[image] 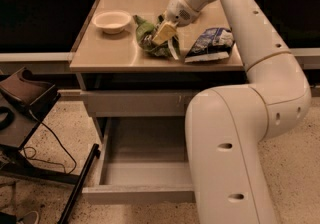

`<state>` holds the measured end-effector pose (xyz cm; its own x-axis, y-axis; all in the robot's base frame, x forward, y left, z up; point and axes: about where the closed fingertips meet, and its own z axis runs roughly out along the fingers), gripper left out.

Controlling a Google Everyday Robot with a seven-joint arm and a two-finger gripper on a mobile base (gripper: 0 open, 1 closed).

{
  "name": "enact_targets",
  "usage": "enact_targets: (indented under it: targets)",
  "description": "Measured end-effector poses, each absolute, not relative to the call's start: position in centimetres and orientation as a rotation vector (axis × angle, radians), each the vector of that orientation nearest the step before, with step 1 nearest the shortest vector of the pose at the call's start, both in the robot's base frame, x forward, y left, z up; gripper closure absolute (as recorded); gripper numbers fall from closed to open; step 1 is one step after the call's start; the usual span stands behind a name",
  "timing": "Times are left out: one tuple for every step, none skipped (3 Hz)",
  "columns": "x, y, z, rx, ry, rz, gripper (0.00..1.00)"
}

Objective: Place green jalapeno chip bag into middle drawer

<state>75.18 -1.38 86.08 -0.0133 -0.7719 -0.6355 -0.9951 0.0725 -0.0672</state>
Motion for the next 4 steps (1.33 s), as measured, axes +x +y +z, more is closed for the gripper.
enact_targets:
  targets:
    - [73.6,-2.8,90.9,-1.72,1.738,0.471,1.0]
    - [69.0,-5.0,97.6,-1.671,1.611,0.389,1.0]
    - [62.5,-6.5,97.8,-1.707,1.586,0.45,1.0]
    - [56.8,-7.1,91.3,-1.857,1.606,0.643,1.0]
